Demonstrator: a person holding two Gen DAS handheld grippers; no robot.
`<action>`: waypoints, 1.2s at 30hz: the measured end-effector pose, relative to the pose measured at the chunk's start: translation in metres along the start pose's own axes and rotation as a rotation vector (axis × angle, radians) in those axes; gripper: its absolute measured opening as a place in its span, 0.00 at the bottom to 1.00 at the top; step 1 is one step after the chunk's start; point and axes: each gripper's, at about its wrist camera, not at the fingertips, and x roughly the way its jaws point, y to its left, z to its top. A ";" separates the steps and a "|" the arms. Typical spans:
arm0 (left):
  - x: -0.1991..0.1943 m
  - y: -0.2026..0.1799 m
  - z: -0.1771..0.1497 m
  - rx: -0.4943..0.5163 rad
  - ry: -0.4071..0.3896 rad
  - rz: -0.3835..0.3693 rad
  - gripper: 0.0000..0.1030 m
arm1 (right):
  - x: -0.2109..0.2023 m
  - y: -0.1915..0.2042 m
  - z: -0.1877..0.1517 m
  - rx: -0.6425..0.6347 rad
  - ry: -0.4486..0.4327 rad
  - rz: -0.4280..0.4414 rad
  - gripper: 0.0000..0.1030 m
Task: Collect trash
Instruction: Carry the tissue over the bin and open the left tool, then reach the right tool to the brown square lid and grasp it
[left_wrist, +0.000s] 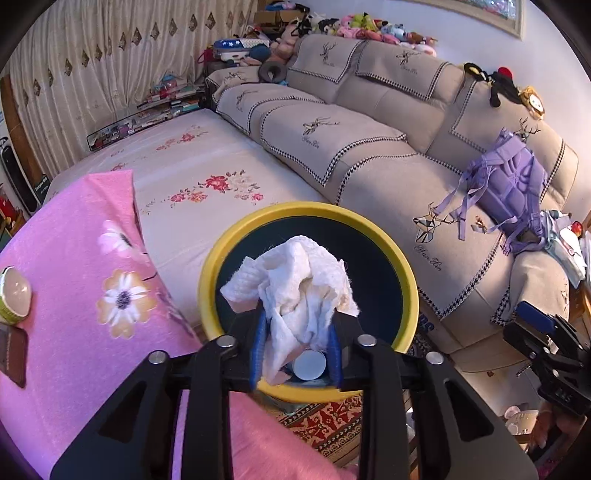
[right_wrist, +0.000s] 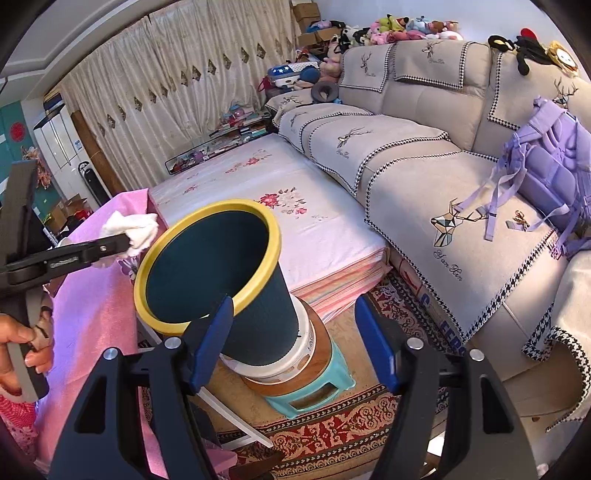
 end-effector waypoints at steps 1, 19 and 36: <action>0.006 -0.001 0.002 0.002 0.007 0.004 0.42 | 0.000 -0.002 0.000 0.002 0.000 -0.003 0.63; -0.084 0.055 -0.043 -0.083 -0.152 0.099 0.83 | 0.004 0.021 -0.002 -0.023 0.017 0.013 0.65; -0.225 0.274 -0.212 -0.444 -0.307 0.611 0.87 | 0.014 0.228 0.011 -0.353 0.021 0.242 0.66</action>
